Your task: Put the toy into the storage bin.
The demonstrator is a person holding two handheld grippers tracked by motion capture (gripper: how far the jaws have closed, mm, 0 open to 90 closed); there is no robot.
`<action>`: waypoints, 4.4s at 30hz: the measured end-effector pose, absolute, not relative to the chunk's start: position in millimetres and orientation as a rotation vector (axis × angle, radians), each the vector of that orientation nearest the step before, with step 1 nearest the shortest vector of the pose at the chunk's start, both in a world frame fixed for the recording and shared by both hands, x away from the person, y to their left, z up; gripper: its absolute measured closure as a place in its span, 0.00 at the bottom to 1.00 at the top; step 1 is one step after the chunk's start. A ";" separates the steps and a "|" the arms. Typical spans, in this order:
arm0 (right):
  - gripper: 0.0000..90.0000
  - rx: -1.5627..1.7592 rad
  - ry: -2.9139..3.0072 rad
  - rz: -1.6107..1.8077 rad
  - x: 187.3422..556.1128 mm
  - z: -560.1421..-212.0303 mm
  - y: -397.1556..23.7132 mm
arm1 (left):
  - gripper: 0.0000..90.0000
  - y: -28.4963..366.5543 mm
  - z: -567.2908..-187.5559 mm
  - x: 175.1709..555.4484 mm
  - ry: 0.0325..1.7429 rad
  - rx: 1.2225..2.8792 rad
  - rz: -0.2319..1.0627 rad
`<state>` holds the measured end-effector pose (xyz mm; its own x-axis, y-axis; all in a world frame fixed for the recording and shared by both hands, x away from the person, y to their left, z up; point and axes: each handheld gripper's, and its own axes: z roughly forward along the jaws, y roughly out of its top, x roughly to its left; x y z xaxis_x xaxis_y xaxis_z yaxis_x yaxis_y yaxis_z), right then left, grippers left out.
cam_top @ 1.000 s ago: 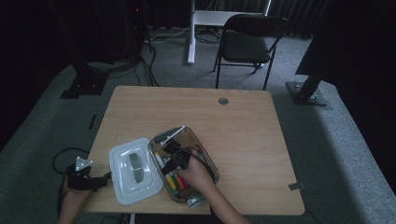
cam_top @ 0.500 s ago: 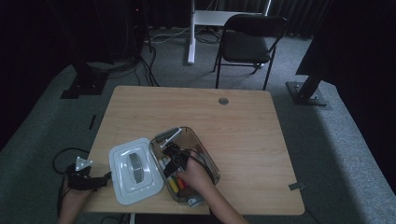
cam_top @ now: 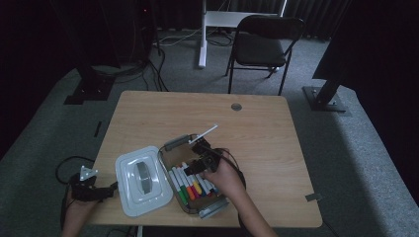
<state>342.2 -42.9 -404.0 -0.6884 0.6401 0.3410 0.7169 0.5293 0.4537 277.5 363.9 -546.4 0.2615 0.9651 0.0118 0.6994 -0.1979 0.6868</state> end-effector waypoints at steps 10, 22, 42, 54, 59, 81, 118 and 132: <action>0.58 -1.340 -2.616 -1.020 353.2 -372.5 -103.9 | 0.01 363.9 -546.3 277.5 1.502 1.972 0.610; 0.51 -1.518 -2.583 -0.950 375.3 -404.3 -145.4 | 0.01 363.9 -546.3 277.4 1.502 1.973 0.610; 0.29 -1.542 -2.549 -0.843 390.3 -475.1 -151.0 | 0.01 363.9 -546.3 277.4 1.502 1.972 0.609; 0.63 -1.540 -2.555 -0.732 395.9 -499.1 -132.7 | 0.01 363.9 -546.3 277.4 1.502 1.972 0.609; 0.66 -1.521 -2.566 -0.694 395.5 -503.6 -126.3 | 0.01 363.9 -546.3 277.4 1.502 1.972 0.609; 0.85 -1.673 -2.522 -0.629 398.1 -505.2 -145.7 | 0.01 363.9 -546.3 277.4 1.502 1.972 0.609; 0.85 -1.558 -2.537 -1.111 367.2 -340.4 -140.9 | 0.01 364.0 -546.2 277.5 1.502 1.974 0.610; 0.85 -1.346 -2.601 -1.098 351.7 -336.5 -83.6 | 0.01 364.0 -546.2 277.5 1.502 1.974 0.609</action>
